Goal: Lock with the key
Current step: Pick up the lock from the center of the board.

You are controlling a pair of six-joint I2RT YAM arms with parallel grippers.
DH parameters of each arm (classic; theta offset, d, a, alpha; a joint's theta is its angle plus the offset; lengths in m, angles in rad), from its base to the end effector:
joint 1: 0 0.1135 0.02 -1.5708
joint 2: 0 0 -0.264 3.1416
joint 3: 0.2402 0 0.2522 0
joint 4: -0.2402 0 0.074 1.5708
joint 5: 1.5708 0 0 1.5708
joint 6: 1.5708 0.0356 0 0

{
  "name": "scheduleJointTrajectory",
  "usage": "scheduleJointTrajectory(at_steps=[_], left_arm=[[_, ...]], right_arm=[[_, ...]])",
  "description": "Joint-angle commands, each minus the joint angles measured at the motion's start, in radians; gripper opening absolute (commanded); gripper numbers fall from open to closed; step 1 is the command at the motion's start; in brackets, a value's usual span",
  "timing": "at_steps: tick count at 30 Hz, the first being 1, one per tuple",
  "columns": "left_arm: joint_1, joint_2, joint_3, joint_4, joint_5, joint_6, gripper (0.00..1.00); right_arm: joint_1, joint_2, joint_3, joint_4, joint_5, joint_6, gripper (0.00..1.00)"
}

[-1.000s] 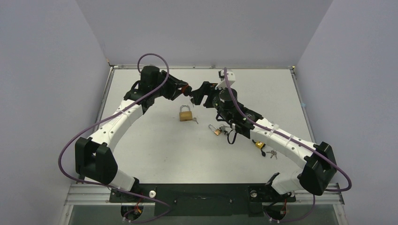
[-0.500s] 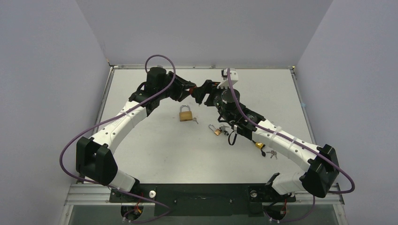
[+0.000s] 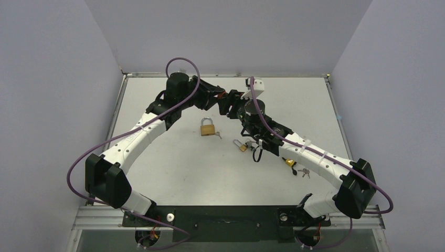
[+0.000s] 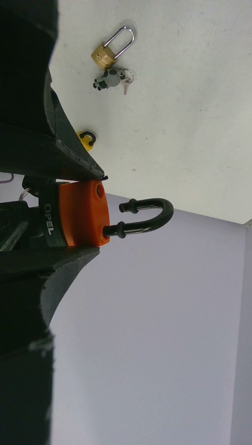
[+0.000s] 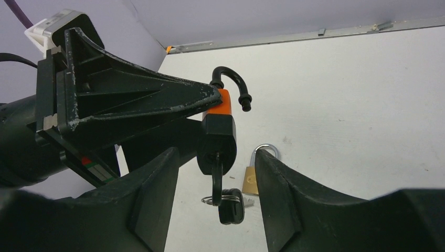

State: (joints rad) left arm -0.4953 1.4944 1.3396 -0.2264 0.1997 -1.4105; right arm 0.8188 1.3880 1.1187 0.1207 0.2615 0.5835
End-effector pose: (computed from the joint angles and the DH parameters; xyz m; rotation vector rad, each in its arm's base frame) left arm 0.3065 -0.1736 0.3577 -0.8524 2.0741 -1.3636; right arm 0.2330 0.2357 0.3497 -0.0086 1.7833 0.8066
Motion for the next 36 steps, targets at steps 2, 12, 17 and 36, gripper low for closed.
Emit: scheduleJointTrajectory(at_steps=[2, 12, 17, 36], left_arm=[[-0.013, -0.045, 0.049, 0.109, 0.029, -0.026, 0.00], [-0.020, -0.055, 0.038, 0.128, 0.045, -0.040, 0.00], [-0.020, -0.060, 0.031, 0.137, 0.053, -0.043, 0.00], [0.158, -0.143, -0.047, 0.174, 0.265, 0.334, 0.42]], right_arm=[[0.003, 0.006, 0.030, 0.084, 0.049, -0.004, 0.49], [-0.003, 0.050, 0.057, 0.098, 0.058, 0.001, 0.35], [-0.014, 0.046, 0.056, 0.099, 0.066, 0.004, 0.21], [-0.099, -0.114, 0.060, -0.025, -0.207, 0.017, 0.00]])
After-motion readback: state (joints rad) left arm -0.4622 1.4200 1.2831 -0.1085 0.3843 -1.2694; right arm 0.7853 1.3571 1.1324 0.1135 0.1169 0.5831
